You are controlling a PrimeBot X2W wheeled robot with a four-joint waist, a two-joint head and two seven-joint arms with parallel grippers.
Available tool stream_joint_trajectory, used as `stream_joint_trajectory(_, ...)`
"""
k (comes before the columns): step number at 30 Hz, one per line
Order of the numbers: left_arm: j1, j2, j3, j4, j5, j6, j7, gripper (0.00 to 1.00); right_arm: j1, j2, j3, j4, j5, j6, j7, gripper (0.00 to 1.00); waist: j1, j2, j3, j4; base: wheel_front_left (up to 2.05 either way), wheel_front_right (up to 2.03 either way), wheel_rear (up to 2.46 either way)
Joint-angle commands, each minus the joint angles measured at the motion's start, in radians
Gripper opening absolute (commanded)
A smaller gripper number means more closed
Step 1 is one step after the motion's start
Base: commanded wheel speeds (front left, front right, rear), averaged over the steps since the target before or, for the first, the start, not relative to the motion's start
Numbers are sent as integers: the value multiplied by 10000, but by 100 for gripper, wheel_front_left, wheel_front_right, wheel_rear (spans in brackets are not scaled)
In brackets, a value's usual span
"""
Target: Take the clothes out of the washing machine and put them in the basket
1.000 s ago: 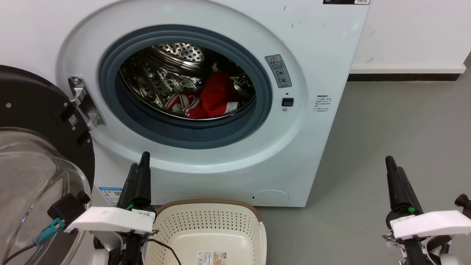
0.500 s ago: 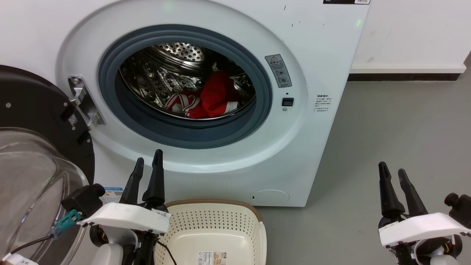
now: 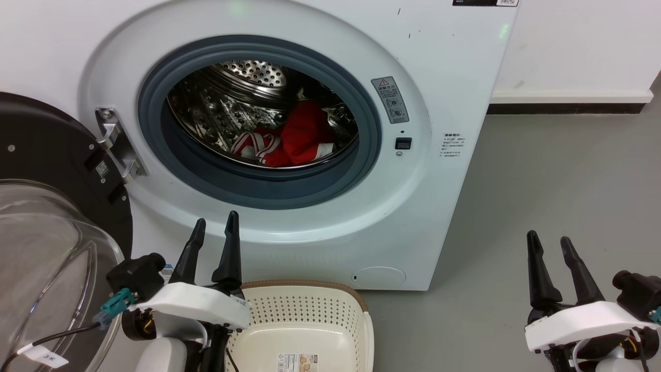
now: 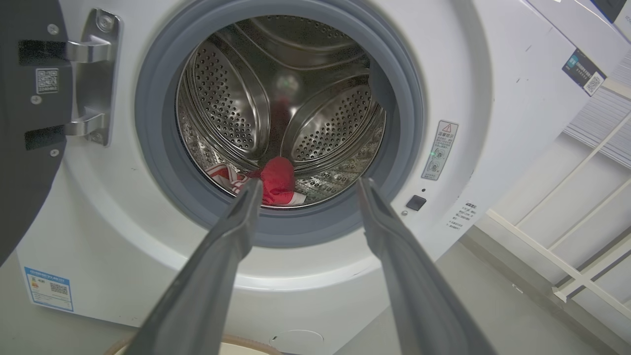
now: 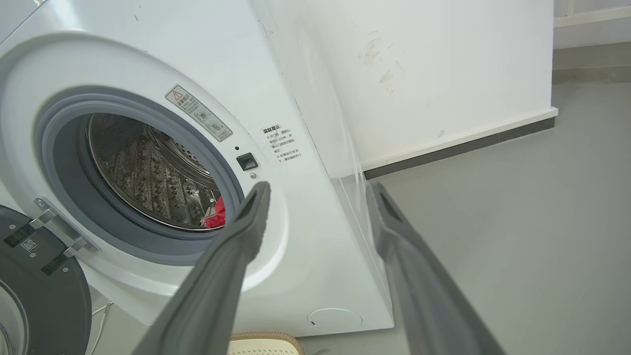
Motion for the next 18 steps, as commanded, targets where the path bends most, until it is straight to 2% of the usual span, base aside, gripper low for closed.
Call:
stream_joint_trajectory(1, -246, 24, -19, -48, 262, 25, -96, 100, -24, 6, -9, -58, -290, 0, -83, 100, 0, -1, -1, -1, 0, 0, 0)
stream_joint_trajectory(18, -436, 25, -165, 514, 2279, 236, -547, 100, 37, 10, -135, 306, -2309, -1, -246, 100, 0, -1, 4, 30, 0, 0, 0)
